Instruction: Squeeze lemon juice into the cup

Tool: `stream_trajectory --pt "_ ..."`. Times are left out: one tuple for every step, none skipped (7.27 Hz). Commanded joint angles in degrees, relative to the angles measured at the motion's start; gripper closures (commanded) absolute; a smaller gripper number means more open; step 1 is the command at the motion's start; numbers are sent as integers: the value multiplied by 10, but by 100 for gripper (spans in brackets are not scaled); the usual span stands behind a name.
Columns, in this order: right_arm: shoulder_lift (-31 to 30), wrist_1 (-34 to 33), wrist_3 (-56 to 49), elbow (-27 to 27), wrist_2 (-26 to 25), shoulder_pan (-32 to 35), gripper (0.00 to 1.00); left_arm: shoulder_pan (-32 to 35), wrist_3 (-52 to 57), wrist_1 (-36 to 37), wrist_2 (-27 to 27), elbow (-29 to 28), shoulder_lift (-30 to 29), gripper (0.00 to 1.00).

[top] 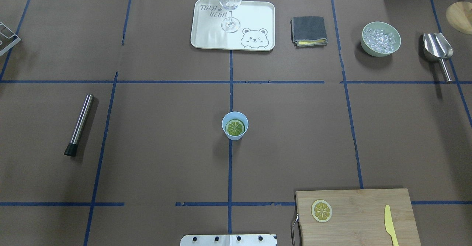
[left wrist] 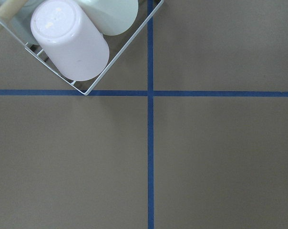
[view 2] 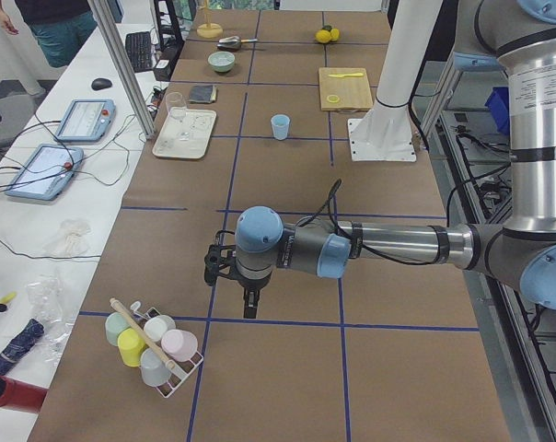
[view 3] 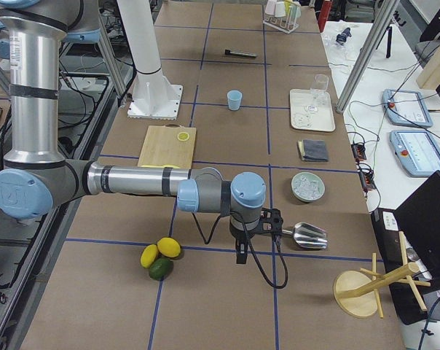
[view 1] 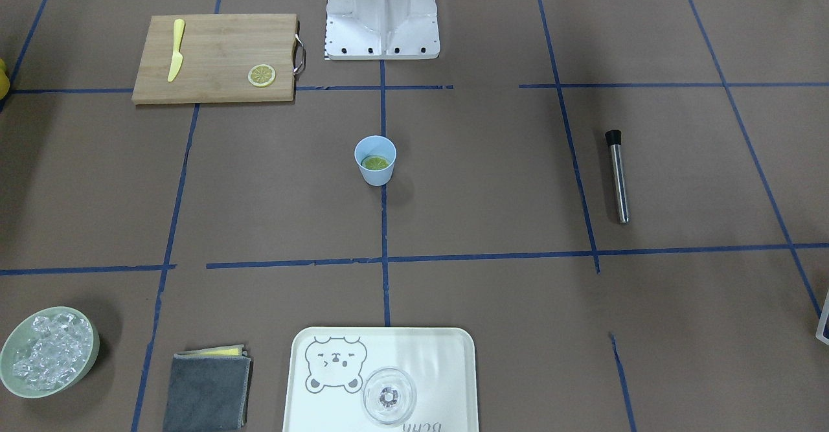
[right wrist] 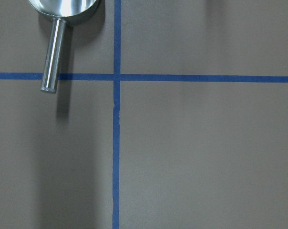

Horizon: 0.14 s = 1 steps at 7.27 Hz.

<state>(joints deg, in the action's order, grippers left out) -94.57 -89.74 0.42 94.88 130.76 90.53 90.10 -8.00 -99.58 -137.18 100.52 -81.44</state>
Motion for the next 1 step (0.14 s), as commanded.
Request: stream_trajectory --pt "0 0 -2 -7 -1 0 0 -1 0 0 0 -1 0 0"
